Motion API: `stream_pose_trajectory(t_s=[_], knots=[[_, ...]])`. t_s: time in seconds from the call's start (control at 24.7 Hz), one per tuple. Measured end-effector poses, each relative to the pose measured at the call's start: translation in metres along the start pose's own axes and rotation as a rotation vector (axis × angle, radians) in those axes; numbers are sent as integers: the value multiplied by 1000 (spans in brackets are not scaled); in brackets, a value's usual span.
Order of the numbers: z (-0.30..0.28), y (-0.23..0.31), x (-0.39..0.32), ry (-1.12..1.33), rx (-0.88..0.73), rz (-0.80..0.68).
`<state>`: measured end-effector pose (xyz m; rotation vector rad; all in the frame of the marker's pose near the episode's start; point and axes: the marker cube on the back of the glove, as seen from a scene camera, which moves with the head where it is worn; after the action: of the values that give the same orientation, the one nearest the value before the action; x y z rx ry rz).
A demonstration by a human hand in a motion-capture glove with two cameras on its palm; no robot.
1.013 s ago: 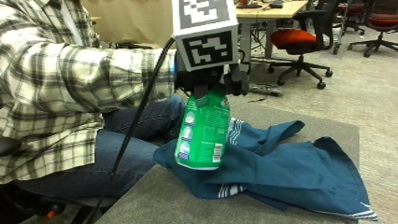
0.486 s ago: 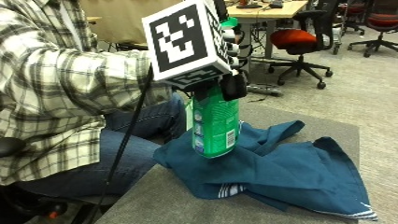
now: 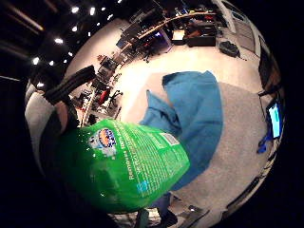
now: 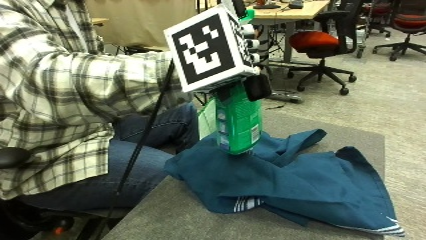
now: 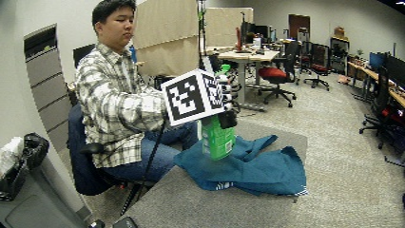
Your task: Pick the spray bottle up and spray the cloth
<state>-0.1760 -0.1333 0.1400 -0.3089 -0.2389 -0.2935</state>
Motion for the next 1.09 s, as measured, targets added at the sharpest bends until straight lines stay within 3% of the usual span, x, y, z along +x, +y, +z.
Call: stream_pose_trajectory(t_s=[1.09], knots=[[201, -58, 2, -180, -219, -66]])
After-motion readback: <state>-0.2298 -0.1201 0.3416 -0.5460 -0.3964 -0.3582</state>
